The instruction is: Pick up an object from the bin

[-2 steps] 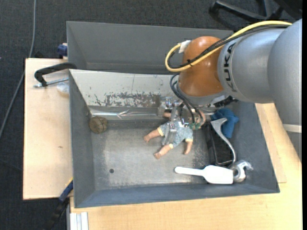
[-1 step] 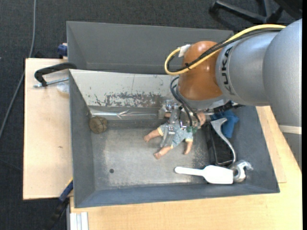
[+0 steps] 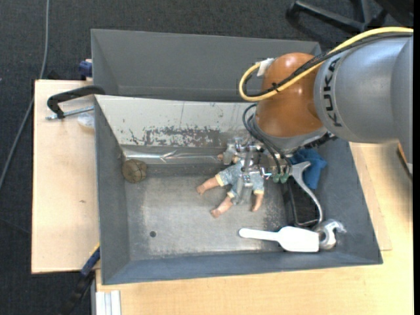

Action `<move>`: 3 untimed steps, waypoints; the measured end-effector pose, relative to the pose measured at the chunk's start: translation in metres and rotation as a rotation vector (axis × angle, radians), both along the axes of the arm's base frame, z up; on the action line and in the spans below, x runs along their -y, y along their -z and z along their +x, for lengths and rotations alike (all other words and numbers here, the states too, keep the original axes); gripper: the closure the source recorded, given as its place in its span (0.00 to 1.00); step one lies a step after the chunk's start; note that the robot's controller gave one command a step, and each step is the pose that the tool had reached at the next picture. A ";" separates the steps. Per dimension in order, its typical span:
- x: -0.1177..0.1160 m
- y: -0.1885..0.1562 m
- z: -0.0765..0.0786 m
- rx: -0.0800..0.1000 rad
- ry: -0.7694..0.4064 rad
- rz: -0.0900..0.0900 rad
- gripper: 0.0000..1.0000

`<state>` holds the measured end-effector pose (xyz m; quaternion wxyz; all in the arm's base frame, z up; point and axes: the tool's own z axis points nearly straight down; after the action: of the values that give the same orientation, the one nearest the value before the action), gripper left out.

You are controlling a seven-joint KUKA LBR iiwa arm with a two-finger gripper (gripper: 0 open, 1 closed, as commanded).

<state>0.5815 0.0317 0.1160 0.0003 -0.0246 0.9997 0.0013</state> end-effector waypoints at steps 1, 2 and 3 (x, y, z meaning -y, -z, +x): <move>0.046 0.029 0.002 0.012 -0.229 0.001 0.00; 0.013 0.043 0.008 0.013 -0.352 0.000 1.00; 0.013 0.043 0.008 0.013 -0.351 0.000 1.00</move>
Offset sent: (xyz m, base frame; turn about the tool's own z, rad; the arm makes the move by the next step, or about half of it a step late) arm 0.0050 -0.0143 -0.0460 -0.3533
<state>0.5894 0.0183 0.0726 0.0063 -0.1989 0.9800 0.0011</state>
